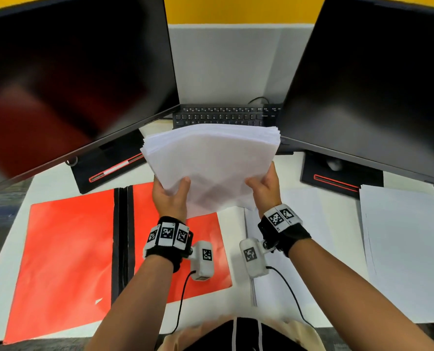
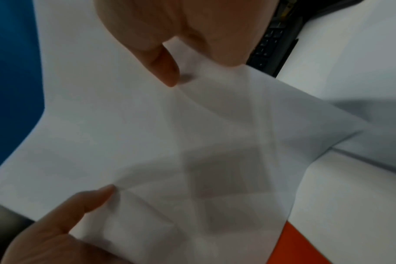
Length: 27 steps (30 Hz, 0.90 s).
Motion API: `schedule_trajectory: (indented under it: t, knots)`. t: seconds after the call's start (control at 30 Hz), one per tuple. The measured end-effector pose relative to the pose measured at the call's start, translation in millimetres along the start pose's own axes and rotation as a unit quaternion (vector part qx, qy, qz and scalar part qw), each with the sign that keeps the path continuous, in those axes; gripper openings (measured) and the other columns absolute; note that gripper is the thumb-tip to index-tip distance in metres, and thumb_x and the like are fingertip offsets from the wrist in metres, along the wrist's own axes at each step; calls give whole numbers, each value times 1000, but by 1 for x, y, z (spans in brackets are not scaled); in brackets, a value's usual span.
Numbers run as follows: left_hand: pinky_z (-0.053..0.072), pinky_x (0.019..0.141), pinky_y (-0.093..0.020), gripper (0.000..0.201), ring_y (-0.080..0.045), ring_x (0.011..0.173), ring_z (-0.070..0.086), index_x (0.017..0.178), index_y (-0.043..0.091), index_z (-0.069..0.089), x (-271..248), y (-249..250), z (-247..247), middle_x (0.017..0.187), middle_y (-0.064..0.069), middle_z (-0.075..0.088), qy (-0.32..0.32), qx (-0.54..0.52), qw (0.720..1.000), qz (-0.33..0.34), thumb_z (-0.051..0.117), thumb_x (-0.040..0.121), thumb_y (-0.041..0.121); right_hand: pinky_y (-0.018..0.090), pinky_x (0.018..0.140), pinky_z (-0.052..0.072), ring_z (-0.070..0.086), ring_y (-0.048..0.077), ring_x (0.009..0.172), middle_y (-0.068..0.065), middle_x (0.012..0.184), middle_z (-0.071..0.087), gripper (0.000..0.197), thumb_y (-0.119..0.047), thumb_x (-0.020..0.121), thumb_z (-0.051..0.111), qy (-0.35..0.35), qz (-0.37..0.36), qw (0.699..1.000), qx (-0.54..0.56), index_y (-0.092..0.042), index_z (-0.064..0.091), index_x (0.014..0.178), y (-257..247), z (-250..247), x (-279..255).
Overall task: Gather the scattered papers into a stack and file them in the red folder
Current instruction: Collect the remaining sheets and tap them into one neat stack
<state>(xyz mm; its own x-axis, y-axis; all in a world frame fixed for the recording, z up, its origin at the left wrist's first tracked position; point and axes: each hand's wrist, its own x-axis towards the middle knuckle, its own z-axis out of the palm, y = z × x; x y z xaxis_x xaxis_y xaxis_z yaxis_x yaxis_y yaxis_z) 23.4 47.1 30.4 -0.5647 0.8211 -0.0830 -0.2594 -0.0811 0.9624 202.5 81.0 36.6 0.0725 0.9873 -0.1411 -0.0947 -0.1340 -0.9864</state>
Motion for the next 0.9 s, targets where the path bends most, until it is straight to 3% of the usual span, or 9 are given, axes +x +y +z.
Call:
schedule_trajectory:
  t: [0.17, 0.33, 0.47, 0.6, 0.67, 0.73, 0.8, 0.83, 0.9]
  knots:
    - [53, 79, -30, 36, -7, 81, 68, 102, 20, 59, 7, 5, -11, 95, -1, 67, -45, 57, 997, -33, 68, 70, 5, 16, 84, 50, 59, 18, 100, 9, 113, 59, 45, 14, 84, 50, -19, 3, 999, -26, -8, 47, 123, 1, -6, 1]
    - [50, 93, -34, 44, -19, 105, 63, 120, 20, 54, 17, 23, -10, 113, -1, 64, -125, 205, 971, 16, 66, 79, 8, 35, 92, 50, 59, 22, 100, 9, 110, 61, 45, 12, 80, 52, 16, -6, 996, -90, -4, 51, 122, -9, -12, 5]
    - [45, 80, -5, 52, -8, 98, 58, 133, 15, 44, 9, 24, -1, 114, 6, 57, -179, 291, 940, 11, 62, 85, 4, 31, 82, 50, 58, 21, 90, 10, 104, 62, 37, 7, 78, 56, 71, 89, 982, -152, -1, 53, 115, -7, -26, 12]
    - [41, 91, -27, 52, -22, 114, 57, 133, 16, 43, -9, -7, -7, 123, -2, 59, -201, 358, 908, -81, 62, 86, 6, 31, 75, 51, 52, 19, 85, 7, 92, 55, 12, -3, 82, 58, 7, 248, 936, -250, -13, 53, 86, 17, -50, 3]
    - [38, 92, -29, 55, -27, 120, 54, 137, 15, 42, -18, -24, -15, 131, -7, 57, -193, 387, 893, -121, 62, 86, 7, 27, 66, 51, 54, 20, 78, 2, 79, 54, 20, -5, 82, 57, -22, 282, 915, -288, -18, 49, 70, 36, -55, -8]
    - [36, 92, -28, 57, -29, 123, 52, 139, 14, 40, -28, -35, -22, 135, -10, 55, -178, 412, 881, -148, 61, 87, 7, 28, 70, 51, 61, 26, 82, 8, 85, 62, 9, -4, 83, 52, -35, 289, 908, -301, -8, 60, 83, 51, -58, -21]
    - [36, 91, -29, 57, -31, 124, 51, 140, 13, 39, -35, -41, -27, 137, -12, 54, -160, 417, 879, -168, 60, 88, 5, 33, 88, 49, 59, 30, 104, 15, 120, 59, 35, -3, 87, 50, -41, 302, 905, -296, -3, 54, 122, 62, -62, -31]
    - [36, 90, -29, 56, -32, 124, 51, 140, 12, 40, -36, -42, -29, 136, -13, 54, -151, 417, 879, -173, 59, 88, 4, 32, 93, 46, 56, 30, 110, 15, 130, 53, 43, -4, 89, 51, -38, 315, 902, -294, -4, 47, 132, 62, -66, -35]
    - [37, 89, -30, 55, -32, 123, 52, 139, 12, 40, -36, -44, -32, 136, -13, 54, -138, 421, 879, -178, 58, 88, 3, 31, 100, 42, 51, 30, 120, 13, 134, 49, 44, -7, 89, 52, 10, 317, 888, -333, -7, 44, 133, 59, -84, -38]
